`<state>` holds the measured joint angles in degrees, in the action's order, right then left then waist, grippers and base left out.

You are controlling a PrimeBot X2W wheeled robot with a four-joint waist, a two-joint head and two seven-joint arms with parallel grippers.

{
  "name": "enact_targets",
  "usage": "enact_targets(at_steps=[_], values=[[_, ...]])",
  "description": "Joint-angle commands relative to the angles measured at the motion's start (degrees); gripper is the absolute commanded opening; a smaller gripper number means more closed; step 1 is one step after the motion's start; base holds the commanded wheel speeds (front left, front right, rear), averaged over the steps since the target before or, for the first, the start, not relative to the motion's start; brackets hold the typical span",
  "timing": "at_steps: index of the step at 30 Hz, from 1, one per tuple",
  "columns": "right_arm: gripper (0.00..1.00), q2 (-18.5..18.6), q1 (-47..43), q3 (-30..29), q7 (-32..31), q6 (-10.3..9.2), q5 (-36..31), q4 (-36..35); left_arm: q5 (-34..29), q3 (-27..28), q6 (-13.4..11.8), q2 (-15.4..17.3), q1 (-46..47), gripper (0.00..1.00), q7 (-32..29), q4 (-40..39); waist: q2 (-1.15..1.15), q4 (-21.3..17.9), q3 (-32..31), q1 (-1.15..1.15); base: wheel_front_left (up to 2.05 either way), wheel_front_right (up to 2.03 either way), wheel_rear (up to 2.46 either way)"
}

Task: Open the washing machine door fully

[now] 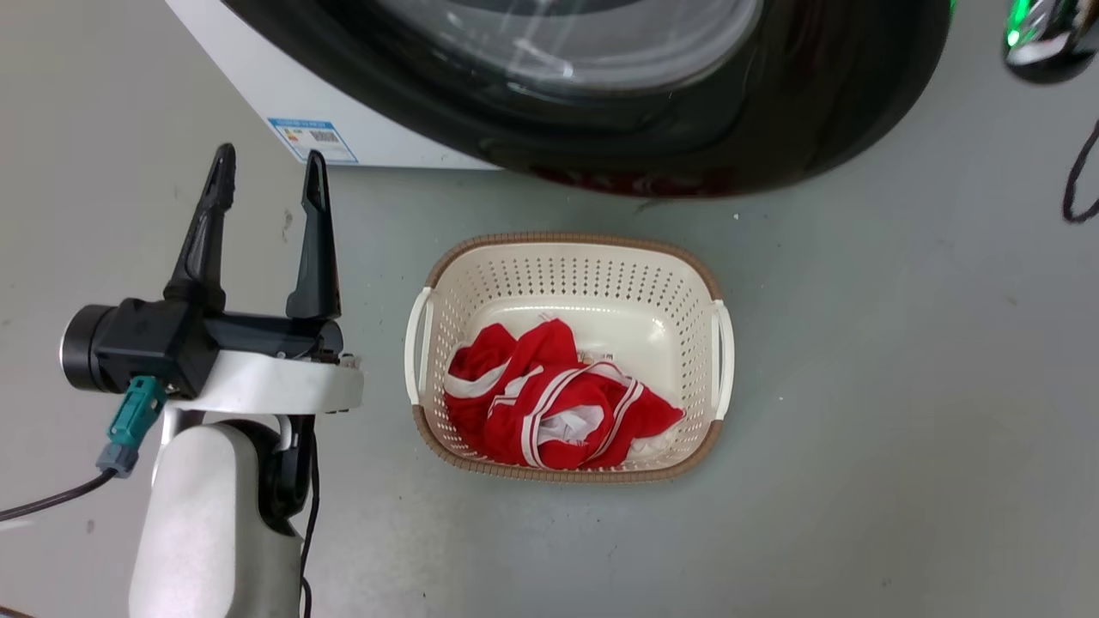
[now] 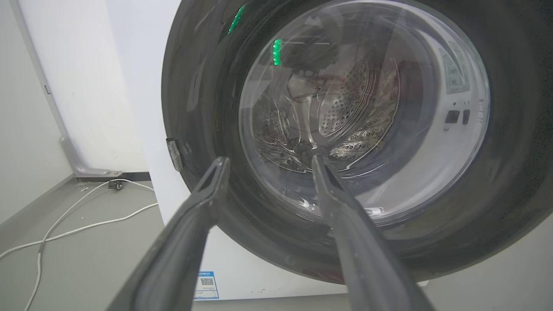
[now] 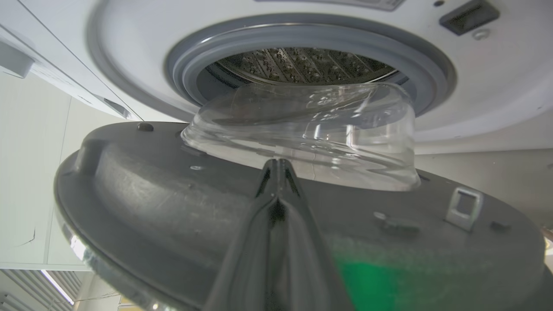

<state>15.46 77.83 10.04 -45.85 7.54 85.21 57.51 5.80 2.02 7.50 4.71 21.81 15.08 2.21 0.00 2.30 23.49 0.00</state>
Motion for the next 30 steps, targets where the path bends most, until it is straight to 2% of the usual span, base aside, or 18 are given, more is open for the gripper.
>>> enact_targets(at_steps=[1,8,16,30], values=[[0.0,-1.44,-2.36,0.68,-0.77,-0.1,0.19,0.09,-0.14,-0.06,-0.03,-0.07,-0.84,1.0,0.13,0.15,0.0,-0.35,-1.15,0.0,0.0,0.0,0.0],[0.0,-2.87,-10.36,1.03,-4.95,-0.07,1.98,-5.05,-0.61,-0.26,-0.03,0.11,-3.42,1.0,0.13,1.62,0.0,-1.01,-6.52,0.0,0.0,0.0,0.0],[0.0,-6.26,-20.73,2.26,-9.05,-0.05,4.15,-12.93,-0.67,-0.85,-0.03,0.97,-7.88,1.0,0.12,2.55,0.0,-1.93,-11.95,0.0,0.0,0.0,0.0],[0.0,-11.12,-34.82,7.56,-12.95,-0.05,5.78,-26.85,0.37,-1.66,-0.02,0.4,-11.77,1.0,0.13,3.55,0.0,-1.28,-17.26,0.0,0.0,0.0,0.0]])
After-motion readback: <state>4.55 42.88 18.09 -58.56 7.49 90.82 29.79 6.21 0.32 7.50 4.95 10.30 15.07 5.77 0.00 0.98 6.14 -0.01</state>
